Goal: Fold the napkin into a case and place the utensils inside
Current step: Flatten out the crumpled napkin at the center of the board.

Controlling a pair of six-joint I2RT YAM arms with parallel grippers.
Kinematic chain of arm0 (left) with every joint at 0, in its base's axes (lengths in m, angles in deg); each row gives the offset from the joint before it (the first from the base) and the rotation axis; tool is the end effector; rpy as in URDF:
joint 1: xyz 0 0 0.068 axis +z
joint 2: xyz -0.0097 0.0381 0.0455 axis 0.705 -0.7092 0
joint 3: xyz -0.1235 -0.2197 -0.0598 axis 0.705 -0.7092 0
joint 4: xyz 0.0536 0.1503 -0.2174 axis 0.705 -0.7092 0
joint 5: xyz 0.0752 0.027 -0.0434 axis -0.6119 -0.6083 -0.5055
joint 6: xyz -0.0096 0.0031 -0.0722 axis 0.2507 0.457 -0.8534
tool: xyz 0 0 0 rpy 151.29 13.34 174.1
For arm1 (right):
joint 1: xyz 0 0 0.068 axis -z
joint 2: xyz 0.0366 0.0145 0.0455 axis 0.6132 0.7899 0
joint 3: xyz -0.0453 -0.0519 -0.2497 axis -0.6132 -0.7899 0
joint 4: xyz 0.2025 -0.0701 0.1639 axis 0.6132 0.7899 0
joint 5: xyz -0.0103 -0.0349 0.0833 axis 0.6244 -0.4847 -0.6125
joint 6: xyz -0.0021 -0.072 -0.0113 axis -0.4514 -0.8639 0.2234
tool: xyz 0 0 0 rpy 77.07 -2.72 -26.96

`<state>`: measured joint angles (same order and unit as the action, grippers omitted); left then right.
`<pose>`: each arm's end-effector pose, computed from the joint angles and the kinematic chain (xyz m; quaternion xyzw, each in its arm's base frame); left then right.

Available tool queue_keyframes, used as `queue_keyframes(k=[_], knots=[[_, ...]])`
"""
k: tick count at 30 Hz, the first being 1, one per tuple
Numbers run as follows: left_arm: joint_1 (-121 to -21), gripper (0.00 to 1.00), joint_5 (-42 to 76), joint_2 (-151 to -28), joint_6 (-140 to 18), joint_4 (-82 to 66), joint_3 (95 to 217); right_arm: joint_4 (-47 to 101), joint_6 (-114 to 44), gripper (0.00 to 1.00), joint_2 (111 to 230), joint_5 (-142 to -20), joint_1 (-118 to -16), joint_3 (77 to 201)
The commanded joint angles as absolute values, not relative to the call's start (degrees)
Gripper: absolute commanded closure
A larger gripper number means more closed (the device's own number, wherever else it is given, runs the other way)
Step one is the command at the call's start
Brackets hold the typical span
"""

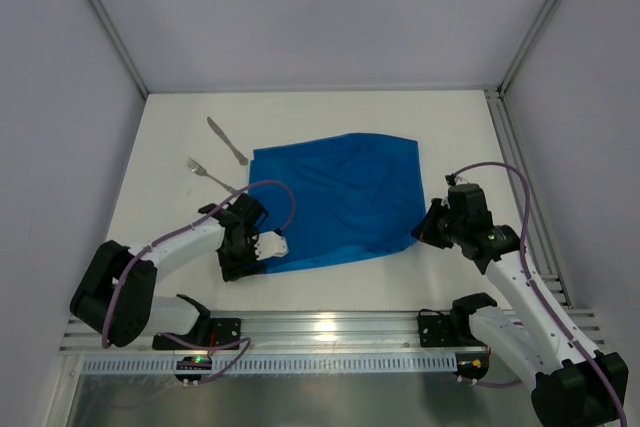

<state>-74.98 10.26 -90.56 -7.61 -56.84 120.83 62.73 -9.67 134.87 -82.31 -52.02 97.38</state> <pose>0.1767 -0.1047 0.1070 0.5888 0.8074 -0.0121 0.0345 0.1880 0.0571 0.1995 0.1175 0.9238 0.2058 0.3007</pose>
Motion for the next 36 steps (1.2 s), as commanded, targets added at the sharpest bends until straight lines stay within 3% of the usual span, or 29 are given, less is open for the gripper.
queue_keyframes(k=[1, 7, 9, 15, 22, 28, 32, 36], knots=[[-75.1, 0.42, 9.6, -92.1, -7.7, -46.8, 117.6, 61.0, -9.9, 0.96, 135.3, -82.5, -52.4, 97.8], [-75.1, 0.76, 13.3, -91.6, -9.8, -45.3, 117.7, 61.5, -10.4, 0.96, 135.8, -82.1, -52.3, 99.8], [-75.1, 1.0, 15.3, -90.8, -11.9, -45.8, 118.6, 62.0, -10.8, 0.96, 135.8, -81.7, -52.3, 101.0], [-71.0, 1.0, 20.3, -85.3, -20.2, -54.6, 130.9, 71.0, -15.9, 0.96, 137.1, -78.4, -52.3, 116.0], [-67.2, 1.0, 20.4, -76.6, -20.0, -79.4, 160.4, 84.4, -21.9, 0.96, 134.1, -77.7, -52.4, 145.3], [-67.2, 1.0, 16.1, -74.6, -21.2, -88.7, 182.7, 90.8, -23.3, 0.96, 131.3, -82.0, -52.3, 161.7], [-67.2, 1.0, 13.1, -79.2, -22.5, -93.9, 198.1, 93.1, -21.5, 0.96, 134.1, -82.6, -52.3, 166.8], [-67.2, 1.0, 6.7, -82.2, -21.8, -87.1, 196.8, 88.2, -21.3, 0.96, 138.6, -81.6, -52.3, 163.9]])
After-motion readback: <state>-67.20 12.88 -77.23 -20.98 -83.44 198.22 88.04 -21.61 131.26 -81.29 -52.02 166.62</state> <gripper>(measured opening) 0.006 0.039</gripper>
